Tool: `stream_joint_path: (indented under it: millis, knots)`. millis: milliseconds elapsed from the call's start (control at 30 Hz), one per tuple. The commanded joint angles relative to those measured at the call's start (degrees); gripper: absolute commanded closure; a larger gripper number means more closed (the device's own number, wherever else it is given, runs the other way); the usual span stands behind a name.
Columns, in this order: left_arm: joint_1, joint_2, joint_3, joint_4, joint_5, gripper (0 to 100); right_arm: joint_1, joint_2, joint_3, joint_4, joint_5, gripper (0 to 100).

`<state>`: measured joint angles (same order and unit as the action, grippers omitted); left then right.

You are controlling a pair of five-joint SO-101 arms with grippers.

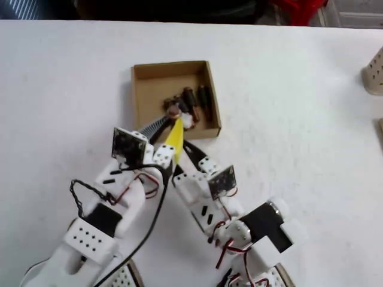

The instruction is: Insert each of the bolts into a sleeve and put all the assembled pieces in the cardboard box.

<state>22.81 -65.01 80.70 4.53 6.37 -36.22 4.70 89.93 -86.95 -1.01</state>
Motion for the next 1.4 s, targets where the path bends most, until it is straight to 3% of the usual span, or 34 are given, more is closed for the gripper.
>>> stream_joint_path:
  millis: [0, 700, 1300, 1367]
  knots:
    - [-0.40, 0.13, -2.20, -0.26, 1.14, 98, 1.27, -0.75, -1.23, -2.77, 0.70, 98.2]
    - [-0.48, 8.75, -10.02, 0.26, 1.14, 98, 1.27, -0.84, -0.44, -4.97, 0.79, 98.2]
    - [-0.13, 8.31, -10.02, 13.27, 0.97, 98, 2.33, -0.84, -0.62, -4.97, 0.62, 98.2]
    - [-0.04, 8.31, -10.02, 13.80, 0.97, 94, 2.33, -0.84, -0.62, -4.97, 0.53, 98.2]
